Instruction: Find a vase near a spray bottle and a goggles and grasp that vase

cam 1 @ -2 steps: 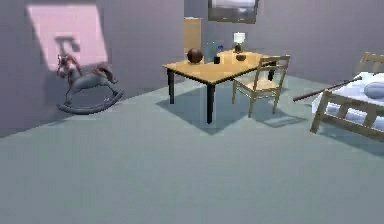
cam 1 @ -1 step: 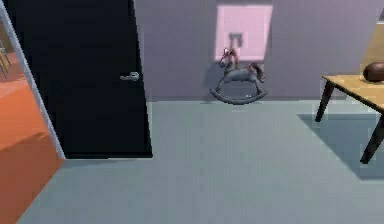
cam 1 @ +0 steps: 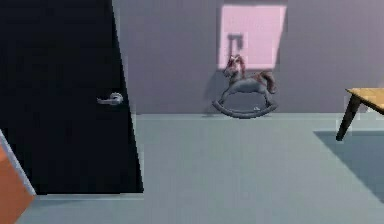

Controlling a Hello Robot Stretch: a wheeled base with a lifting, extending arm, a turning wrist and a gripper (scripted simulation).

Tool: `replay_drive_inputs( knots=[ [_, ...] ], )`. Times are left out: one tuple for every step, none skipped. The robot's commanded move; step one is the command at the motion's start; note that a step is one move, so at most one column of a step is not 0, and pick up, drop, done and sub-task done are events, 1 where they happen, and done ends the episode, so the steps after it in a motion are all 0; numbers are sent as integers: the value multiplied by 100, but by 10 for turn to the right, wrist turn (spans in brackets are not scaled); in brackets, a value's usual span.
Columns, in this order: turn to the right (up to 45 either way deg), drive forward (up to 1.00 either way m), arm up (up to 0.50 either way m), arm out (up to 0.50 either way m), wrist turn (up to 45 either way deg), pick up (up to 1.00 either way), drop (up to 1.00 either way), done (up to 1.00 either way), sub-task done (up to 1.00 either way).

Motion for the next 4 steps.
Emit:
replay_drive_inputs(
  knots=[
    [-450, 0, 0, 0, 0, 0, 0, 0, 0],
    [-120, 0, 0, 0, 0, 0, 0, 0, 0],
    [0, 30, 0, 0, 0, 0, 0, 0, 0],
    [-210, 0, 0, 0, 0, 0, 0, 0, 0]
  ],
)
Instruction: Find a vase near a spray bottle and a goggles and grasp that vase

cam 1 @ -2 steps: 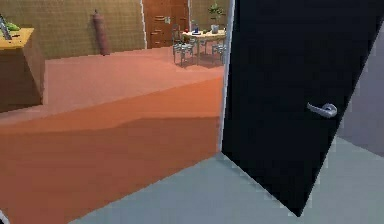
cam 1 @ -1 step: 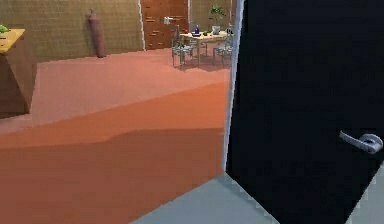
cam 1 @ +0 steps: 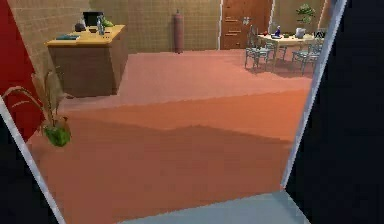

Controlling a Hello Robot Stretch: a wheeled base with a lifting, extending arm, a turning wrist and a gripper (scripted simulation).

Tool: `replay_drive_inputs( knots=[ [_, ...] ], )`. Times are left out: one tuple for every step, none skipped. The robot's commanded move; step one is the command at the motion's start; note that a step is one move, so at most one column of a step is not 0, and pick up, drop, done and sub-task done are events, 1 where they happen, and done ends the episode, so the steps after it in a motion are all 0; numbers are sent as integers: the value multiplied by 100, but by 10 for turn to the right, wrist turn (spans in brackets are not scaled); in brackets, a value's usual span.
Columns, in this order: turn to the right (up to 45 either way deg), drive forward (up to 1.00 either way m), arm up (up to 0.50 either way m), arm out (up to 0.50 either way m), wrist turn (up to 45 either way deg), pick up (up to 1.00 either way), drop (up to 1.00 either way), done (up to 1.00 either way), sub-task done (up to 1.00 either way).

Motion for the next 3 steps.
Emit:
replay_drive_inputs(
  knots=[
    [0, 100, 0, 0, 0, 0, 0, 0, 0],
    [0, 40, 0, 0, 0, 0, 0, 0, 0],
    [240, 0, 0, 0, 0, 0, 0, 0, 0]
  ],
)
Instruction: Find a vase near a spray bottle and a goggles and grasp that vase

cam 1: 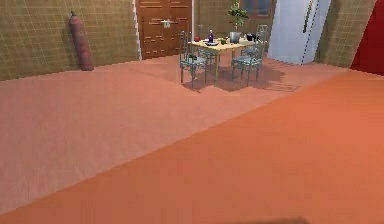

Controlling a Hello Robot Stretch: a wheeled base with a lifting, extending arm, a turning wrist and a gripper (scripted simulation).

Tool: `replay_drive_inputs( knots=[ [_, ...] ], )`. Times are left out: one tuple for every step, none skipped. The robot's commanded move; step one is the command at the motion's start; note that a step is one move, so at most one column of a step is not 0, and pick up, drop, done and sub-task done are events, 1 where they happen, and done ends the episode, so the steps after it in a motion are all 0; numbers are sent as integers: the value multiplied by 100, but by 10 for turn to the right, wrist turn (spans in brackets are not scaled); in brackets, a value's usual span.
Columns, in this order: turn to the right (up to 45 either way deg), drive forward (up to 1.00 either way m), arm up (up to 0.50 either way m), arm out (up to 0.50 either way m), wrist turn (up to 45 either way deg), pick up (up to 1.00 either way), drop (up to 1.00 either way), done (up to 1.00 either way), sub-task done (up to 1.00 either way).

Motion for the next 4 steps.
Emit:
replay_drive_inputs(
  knots=[
    [30, 0, 0, 0, 0, 0, 0, 0, 0],
    [0, 100, 0, 0, 0, 0, 0, 0, 0],
    [0, 100, 0, 0, 0, 0, 0, 0, 0],
    [0, 100, 0, 0, 0, 0, 0, 0, 0]
  ],
)
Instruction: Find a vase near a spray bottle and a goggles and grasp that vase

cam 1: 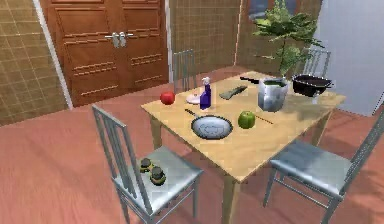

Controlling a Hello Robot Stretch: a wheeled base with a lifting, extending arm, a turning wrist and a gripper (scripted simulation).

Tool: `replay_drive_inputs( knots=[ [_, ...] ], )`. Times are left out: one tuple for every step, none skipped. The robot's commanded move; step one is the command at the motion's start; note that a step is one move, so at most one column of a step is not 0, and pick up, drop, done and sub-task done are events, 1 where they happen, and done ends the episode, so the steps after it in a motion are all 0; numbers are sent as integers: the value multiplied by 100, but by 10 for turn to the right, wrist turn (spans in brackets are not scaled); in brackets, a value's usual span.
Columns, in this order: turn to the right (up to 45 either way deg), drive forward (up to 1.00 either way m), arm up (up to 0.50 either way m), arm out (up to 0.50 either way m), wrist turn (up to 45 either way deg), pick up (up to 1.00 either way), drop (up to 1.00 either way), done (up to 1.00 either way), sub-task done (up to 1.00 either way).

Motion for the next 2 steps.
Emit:
replay_drive_inputs(
  knots=[
    [-180, 0, 0, 0, 0, 0, 0, 0, 0],
    [0, 10, 0, 0, 0, 0, 0, 0, 0]
  ],
)
